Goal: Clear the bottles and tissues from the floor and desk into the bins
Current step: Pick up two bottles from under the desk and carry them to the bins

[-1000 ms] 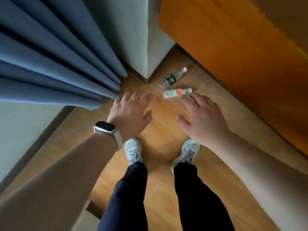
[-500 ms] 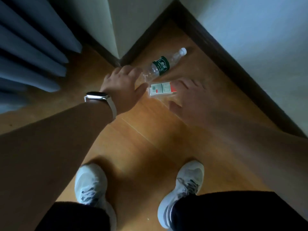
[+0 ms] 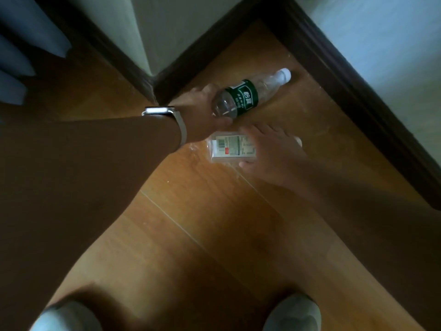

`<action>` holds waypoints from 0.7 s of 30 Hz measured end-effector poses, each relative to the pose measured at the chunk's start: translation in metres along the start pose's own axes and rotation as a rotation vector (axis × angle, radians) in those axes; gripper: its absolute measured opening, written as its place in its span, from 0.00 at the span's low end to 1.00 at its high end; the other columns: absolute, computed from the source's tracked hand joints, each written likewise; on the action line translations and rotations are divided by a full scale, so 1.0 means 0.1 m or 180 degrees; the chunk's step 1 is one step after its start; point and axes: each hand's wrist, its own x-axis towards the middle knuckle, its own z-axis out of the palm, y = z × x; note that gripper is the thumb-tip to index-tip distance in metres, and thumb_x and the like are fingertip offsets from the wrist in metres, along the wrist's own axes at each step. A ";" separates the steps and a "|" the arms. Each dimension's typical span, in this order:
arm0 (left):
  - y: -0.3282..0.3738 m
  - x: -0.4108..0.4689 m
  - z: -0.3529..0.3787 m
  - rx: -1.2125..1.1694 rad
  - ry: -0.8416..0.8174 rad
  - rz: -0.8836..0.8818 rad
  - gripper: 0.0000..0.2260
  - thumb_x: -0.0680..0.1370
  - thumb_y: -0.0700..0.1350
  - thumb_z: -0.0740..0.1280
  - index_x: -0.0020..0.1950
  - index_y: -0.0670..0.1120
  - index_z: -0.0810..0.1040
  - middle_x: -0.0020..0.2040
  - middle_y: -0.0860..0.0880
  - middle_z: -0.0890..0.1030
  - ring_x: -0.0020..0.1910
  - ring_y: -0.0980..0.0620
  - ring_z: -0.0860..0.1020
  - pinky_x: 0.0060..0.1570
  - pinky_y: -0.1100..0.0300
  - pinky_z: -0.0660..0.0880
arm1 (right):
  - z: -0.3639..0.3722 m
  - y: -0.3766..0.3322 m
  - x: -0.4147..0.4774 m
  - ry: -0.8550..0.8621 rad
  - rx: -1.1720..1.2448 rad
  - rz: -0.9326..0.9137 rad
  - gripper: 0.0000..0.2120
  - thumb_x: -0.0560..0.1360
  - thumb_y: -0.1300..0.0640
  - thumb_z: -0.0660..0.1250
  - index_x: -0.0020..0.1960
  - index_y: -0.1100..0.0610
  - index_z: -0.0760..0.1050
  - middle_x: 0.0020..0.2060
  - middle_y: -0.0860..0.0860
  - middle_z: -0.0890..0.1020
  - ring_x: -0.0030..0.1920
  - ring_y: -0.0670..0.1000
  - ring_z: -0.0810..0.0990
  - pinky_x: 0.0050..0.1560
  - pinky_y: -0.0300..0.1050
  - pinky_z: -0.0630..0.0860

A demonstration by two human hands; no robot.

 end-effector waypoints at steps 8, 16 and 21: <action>0.03 -0.22 -0.12 -0.0015 0.0086 -0.0139 0.30 0.72 0.60 0.71 0.71 0.52 0.68 0.61 0.49 0.75 0.52 0.50 0.76 0.48 0.54 0.77 | -0.13 -0.02 -0.27 0.0010 0.0187 -0.0070 0.34 0.69 0.43 0.70 0.70 0.50 0.62 0.61 0.49 0.73 0.59 0.52 0.73 0.56 0.56 0.75; 0.29 -1.65 -0.92 -0.0856 0.0345 -0.0764 0.32 0.70 0.60 0.72 0.72 0.57 0.67 0.62 0.52 0.75 0.56 0.50 0.76 0.53 0.52 0.77 | -1.18 -0.62 -1.28 -0.0167 0.0623 0.0002 0.32 0.68 0.46 0.71 0.68 0.49 0.64 0.60 0.50 0.73 0.59 0.52 0.70 0.55 0.51 0.71; 0.50 -2.70 -1.65 -0.1267 0.0529 -0.1096 0.29 0.69 0.58 0.74 0.68 0.55 0.71 0.57 0.53 0.78 0.51 0.52 0.78 0.47 0.60 0.72 | -2.12 -1.06 -1.96 -0.0117 0.0533 -0.0126 0.32 0.68 0.43 0.71 0.68 0.50 0.65 0.59 0.48 0.74 0.58 0.52 0.71 0.51 0.46 0.70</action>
